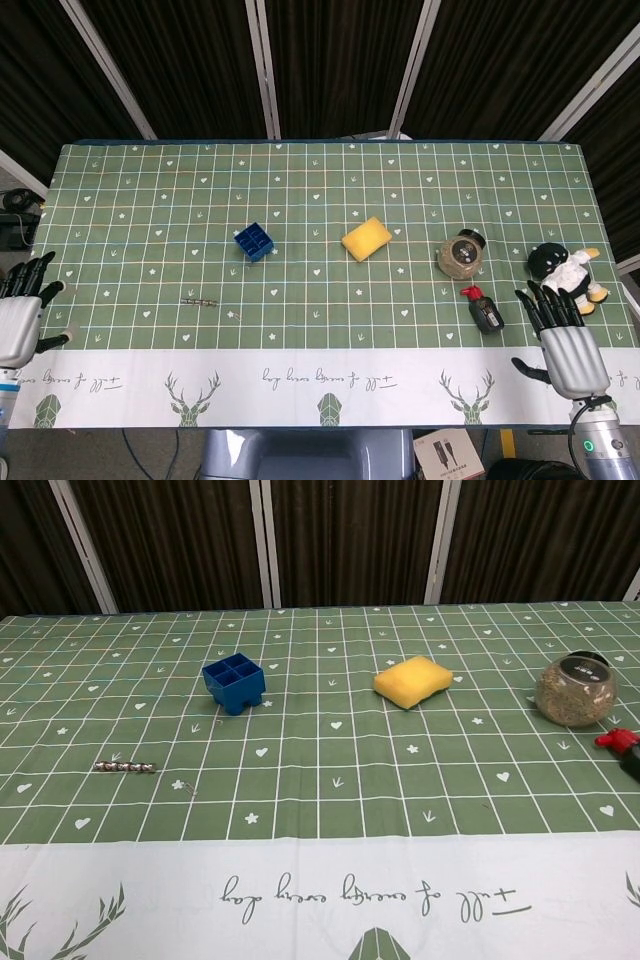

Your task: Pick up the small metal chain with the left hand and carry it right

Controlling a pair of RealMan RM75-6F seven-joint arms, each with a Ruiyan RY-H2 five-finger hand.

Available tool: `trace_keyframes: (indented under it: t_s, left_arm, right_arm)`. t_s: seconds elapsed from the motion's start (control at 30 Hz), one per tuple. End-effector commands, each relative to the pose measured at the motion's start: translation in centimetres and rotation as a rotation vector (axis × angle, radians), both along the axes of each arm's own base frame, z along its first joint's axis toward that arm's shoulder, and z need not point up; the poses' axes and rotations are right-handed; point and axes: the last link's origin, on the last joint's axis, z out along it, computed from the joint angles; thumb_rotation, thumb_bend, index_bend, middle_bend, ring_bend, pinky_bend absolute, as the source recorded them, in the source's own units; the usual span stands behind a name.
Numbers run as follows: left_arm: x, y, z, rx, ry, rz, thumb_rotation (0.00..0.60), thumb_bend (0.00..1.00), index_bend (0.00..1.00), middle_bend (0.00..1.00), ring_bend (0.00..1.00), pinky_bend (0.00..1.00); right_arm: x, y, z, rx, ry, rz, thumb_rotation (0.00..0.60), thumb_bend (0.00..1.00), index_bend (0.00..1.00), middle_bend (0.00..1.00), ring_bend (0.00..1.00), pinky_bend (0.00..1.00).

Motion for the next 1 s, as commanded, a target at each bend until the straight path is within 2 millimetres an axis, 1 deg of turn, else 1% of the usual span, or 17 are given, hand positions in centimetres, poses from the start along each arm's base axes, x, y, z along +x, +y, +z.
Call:
trace_keyframes:
  t_s: [0.03,0.17,0.43,0.63,0.67,0.93,1.0]
  left_arm:
    - [0.7,2.4,-1.4,-0.038,0.028,0.018,0.6,0.25,0.41,0.0,0.0,0.0]
    - [1.2,4.3,-3.6,-0.093,0.103,0.026,0.6,0.27,0.44,0.0,0.0,0.0]
    - [2.1,6.5,-8.1,-0.17,0.165,0.036,0.6,0.32,0.5,0.0,0.0,0.0]
    - [2.2,7.5,-10.4,-0.207,0.223,0.039,0.6,0.33,0.51,0.0,0.0,0.0]
    - [2.2,7.7,-11.1,-0.216,0.225,0.045,0.6,0.33,0.51,0.0,0.0,0.0]
    - [2.8,8.6,-13.8,-0.239,0.257,0.042,0.6,0.33,0.5,0.0,0.0,0.0]
    - [3.1,8.8,-14.3,-0.24,0.257,0.036,0.6,0.33,0.48,0.0,0.0,0.0]
  right_arm:
    - [0.0,0.0,0.0,0.0,-0.004,-0.002,0.6,0.06,0.1,0.0,0.0,0.0]
    - [-0.1,0.0,0.1,0.002,-0.013,-0.008,0.6,0.06,0.1,0.0,0.0,0.0]
    - [-0.3,0.2,0.3,0.0,-0.03,-0.011,0.6,0.06,0.1,0.0,0.0,0.0]
    - [-0.4,0.3,0.5,-0.004,-0.042,-0.014,0.6,0.06,0.1,0.0,0.0,0.0]
    - [-0.4,0.3,0.5,-0.005,-0.047,-0.015,0.6,0.06,0.1,0.0,0.0,0.0]
    - [-0.4,0.4,0.6,-0.001,-0.065,-0.012,0.6,0.06,0.1,0.0,0.0,0.0]
    - [-0.4,0.3,0.6,0.0,-0.07,-0.01,0.6,0.06,0.1,0.0,0.0,0.0]
